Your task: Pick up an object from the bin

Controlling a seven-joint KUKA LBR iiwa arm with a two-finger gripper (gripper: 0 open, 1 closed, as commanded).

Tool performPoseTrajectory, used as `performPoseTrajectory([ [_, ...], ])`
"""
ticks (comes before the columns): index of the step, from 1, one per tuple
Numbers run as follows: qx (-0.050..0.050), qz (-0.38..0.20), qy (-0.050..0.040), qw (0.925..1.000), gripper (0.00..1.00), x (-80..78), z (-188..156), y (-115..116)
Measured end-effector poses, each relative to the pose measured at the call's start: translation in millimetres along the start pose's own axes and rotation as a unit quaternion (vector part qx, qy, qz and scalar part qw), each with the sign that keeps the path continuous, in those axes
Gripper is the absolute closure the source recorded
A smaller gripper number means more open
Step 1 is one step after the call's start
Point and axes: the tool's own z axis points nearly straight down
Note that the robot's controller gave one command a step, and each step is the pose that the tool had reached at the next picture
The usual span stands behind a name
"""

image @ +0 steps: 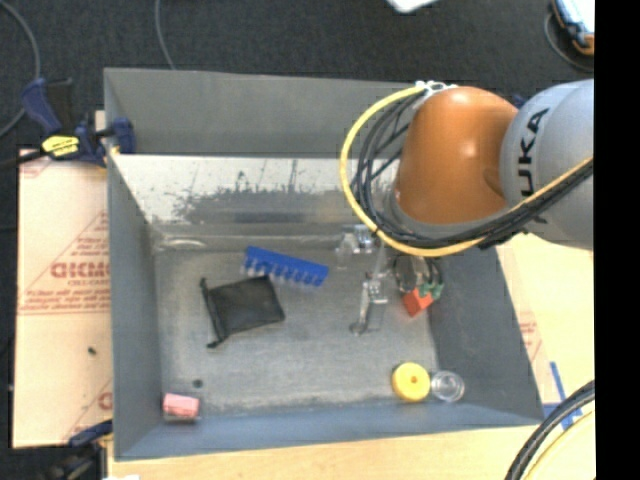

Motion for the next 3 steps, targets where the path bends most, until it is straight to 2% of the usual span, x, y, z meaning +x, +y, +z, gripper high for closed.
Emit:
performPoseTrajectory([
  [1,0.0,0.0,-0.0014,1.0,0.0,-0.2,-2,0],
  [2,0.0,-0.005,0.0003,1.0,0.0,-19.6,94,40],
  [3,0.0,-0.118,-0.0052,0.9929,0.0,-62.9,77,46],
])
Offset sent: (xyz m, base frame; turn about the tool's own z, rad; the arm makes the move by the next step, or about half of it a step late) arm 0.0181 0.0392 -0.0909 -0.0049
